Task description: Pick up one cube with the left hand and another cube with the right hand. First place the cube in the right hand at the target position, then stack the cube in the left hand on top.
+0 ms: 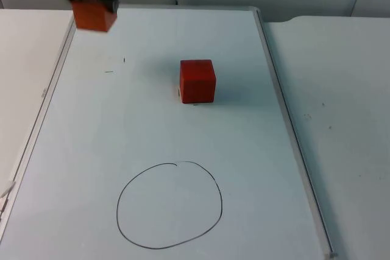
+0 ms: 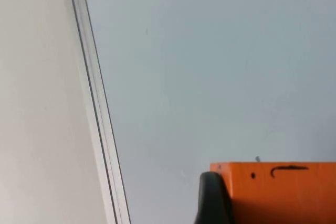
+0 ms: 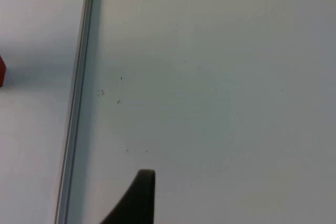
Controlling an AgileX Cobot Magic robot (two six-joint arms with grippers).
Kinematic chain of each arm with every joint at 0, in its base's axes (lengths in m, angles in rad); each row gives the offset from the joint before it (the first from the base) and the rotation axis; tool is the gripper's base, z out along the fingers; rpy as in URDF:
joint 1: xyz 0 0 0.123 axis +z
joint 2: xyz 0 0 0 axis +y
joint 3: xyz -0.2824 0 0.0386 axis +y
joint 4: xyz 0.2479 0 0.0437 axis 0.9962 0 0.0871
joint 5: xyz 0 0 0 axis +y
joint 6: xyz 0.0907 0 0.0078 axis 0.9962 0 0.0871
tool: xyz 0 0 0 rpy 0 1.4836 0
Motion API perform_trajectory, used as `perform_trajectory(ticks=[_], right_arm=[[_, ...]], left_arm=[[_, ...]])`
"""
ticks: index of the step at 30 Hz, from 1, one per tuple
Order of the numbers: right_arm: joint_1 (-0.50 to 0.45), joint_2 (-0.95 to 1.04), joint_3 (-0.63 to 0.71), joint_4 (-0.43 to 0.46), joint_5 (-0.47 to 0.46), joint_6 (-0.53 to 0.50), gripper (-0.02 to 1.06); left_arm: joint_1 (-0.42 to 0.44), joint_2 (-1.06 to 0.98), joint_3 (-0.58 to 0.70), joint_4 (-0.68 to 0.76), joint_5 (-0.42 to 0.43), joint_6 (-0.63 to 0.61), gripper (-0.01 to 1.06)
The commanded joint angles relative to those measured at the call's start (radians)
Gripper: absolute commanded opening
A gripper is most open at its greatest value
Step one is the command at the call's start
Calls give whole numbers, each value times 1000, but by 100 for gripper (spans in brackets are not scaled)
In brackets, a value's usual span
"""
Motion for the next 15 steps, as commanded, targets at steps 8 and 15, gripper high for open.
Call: perform_trajectory(ticks=[8,15], right_arm=[[-7,-2,4,5,-7,-3,104],[-7,-2,4,5,-7,-3,104]], left_arm=[[-39,-332,-12,-3,134,27,18],[-40,-564,-12,28,268,50,18]])
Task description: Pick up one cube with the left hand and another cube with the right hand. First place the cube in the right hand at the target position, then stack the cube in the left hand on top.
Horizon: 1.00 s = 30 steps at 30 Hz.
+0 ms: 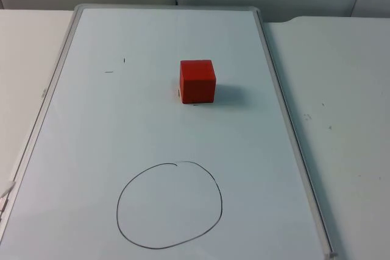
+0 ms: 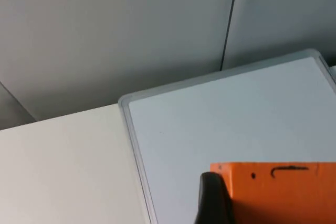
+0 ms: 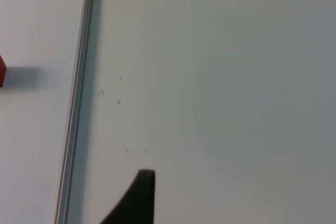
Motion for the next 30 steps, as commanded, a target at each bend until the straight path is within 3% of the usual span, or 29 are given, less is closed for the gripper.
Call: perform_trajectory(ticks=[1,6,9,15,18,19,24,25,28,30], right_arm=[[-7,-2,4,5,-7,-3,104],[-7,-2,4,5,-7,-3,104],[-7,-2,4,5,-7,-3,104],[-7,-2,4,5,-7,-3,104],[-7,-2,4,5,-7,-3,104],[-7,-2,4,5,-7,-3,104],[-7,-2,4,24,-7,-29,104],[-7,-2,4,24,-7,-29,104],[-7,-2,4,45,-7,-59,104],[-7,-2,4,45,-7,-62,104]], left_arm=[[-8,-55,-9,12,32,0,18],[-8,-166,-6,6,125,39,18],[-8,-227,33,5,131,47,18],[-8,-414,248,5,40,47,18],[-8,-555,452,5,-24,40,18],[-8,-555,452,5,-24,40,18],[-8,-743,756,5,-81,19,18],[-8,-743,756,5,-81,19,18],[-8,-859,941,5,-160,-18,18],[-8,-874,966,5,-172,-21,18]])
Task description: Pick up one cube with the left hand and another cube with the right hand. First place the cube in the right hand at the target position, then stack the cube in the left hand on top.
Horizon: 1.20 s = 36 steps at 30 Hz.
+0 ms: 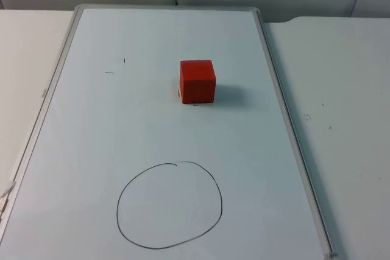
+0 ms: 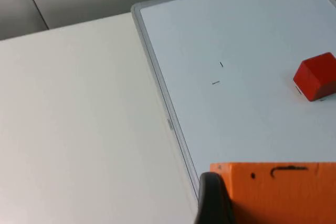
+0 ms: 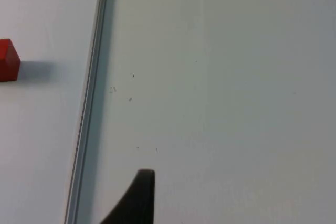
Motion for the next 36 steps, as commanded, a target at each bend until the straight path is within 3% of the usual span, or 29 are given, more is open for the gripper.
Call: perform_trajectory(ticks=[1,3,9,15,18,19,22,23,25,27,32,36], right_arm=[[-7,-2,2,14,-7,-17,104],[-7,-2,1,32,-5,-22,104],[-7,57,-27,98,-2,-95,104],[-7,271,-171,202,-142,-192,104],[-7,433,-275,322,-217,-286,104],[-7,433,-275,322,-217,-286,104],[-7,601,-386,503,-279,-465,104],[-7,601,-386,503,-279,-465,104],[-7,762,-491,635,-282,-567,103],[-7,880,-583,692,-267,-601,103],[12,1092,-741,706,-211,-604,103],[113,1250,-843,679,-214,-593,103]], left_arm=[[-8,-47,62,-4,-54,-24,18],[-8,-92,140,-4,-65,-26,18],[-8,-113,198,2,-67,-26,18],[-8,-113,207,-4,-94,-26,18],[-8,-113,207,-9,-94,-26,18],[-8,-113,207,-9,-94,-26,18],[-8,-113,207,-13,-94,-26,18],[-8,-113,207,-13,-94,-26,18],[-8,-113,207,-15,-94,-26,18],[-8,-113,207,-15,-99,-26,18],[-8,-113,207,-7,-108,-24,18],[-8,-113,207,-3,-108,-22,18]])
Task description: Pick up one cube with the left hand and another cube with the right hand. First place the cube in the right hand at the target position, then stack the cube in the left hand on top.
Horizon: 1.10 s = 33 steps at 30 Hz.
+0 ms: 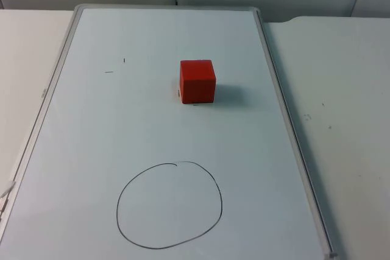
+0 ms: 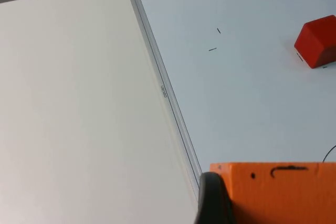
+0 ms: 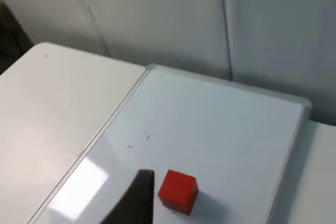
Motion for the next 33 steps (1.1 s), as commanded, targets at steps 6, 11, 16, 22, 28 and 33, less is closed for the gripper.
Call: perform_trajectory(ticks=[6,11,16,22,28,33], right_arm=[[298,265,-145,-324,-75,320,103],[461,418,-199,-633,-128,657,103],[548,536,-225,-911,-144,1015,103],[585,661,-225,-1037,-228,1239,103],[585,793,-265,-1030,-276,1311,103],[585,902,-390,-1028,-233,1311,103]], left_arm=[[-8,-6,1,7,-25,-3,18],[-8,-6,1,11,-23,-3,18],[-8,-6,1,27,-17,-3,18],[-8,-6,1,30,-17,-3,18],[-8,-6,14,29,-20,-7,18],[-8,-6,14,29,-20,-9,18]])
